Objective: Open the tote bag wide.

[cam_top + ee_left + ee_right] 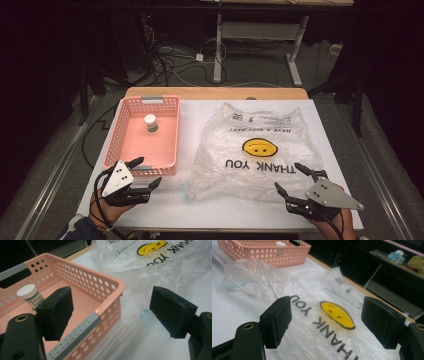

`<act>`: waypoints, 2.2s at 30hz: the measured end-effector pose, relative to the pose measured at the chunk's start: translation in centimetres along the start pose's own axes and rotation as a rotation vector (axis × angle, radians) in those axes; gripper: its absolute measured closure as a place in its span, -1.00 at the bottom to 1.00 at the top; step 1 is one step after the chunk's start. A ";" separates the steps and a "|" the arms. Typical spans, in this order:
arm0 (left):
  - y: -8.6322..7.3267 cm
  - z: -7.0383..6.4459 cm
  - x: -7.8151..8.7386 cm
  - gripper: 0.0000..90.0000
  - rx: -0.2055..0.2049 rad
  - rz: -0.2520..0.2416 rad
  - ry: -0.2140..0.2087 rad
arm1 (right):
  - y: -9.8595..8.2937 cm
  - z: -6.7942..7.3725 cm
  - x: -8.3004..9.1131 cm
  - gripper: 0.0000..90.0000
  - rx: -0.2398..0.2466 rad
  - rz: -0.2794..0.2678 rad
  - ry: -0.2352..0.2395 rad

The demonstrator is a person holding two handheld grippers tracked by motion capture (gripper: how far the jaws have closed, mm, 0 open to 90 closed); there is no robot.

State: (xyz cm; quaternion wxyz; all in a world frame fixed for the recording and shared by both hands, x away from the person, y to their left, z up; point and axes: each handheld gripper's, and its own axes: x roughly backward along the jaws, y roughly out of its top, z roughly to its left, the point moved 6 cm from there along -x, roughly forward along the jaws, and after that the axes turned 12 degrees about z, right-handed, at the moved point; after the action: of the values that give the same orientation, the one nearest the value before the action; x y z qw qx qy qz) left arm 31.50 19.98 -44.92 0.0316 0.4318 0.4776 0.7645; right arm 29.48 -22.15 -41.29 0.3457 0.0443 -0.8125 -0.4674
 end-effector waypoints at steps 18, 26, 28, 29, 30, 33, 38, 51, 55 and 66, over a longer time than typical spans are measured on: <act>0.2 -1.2 -0.9 -0.56 -0.044 0.022 -0.069 | -3.6 3.6 -10.1 -0.06 0.113 0.446 0.174; 0.3 -1.2 -1.1 -0.55 -0.053 0.029 -0.071 | -2.5 2.5 -11.5 0.81 0.116 0.440 0.158; 0.2 -1.2 -1.3 -0.54 -0.053 0.036 -0.066 | -1.7 2.0 -11.4 0.96 0.099 0.412 0.144; 0.2 -1.1 -1.4 -0.54 -0.053 0.036 -0.061 | -1.4 1.9 -11.3 1.00 0.084 0.400 0.140; 0.2 -1.1 -1.4 -0.54 -0.053 0.036 -0.061 | -1.4 1.9 -11.3 1.00 0.084 0.400 0.140; 0.3 -1.2 -1.4 -0.54 -0.059 0.034 -0.056 | -0.7 1.1 -11.5 1.00 0.065 0.381 0.115; 0.2 -1.2 -1.5 -0.54 -0.062 0.042 -0.047 | 0.3 0.2 -11.5 1.00 0.038 0.343 0.083; 0.0 -0.9 -1.3 -0.54 -0.059 0.038 -0.045 | 5.0 -1.2 -11.6 1.00 0.019 0.228 0.018; 0.0 -0.8 -1.3 -0.54 -0.055 0.037 -0.047 | 6.7 -0.5 -12.3 1.00 0.034 0.205 0.015; 0.7 1.3 -0.7 -0.54 -0.005 0.028 -0.018 | 10.3 -1.9 -12.6 1.00 0.002 0.154 -0.074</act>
State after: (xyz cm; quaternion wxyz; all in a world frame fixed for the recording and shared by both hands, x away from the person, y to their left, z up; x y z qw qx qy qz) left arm 33.06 20.18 -44.64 0.0263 0.4454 0.4694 0.7620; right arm 42.72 -12.80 -39.10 0.3504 -0.0353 -0.8261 -0.4398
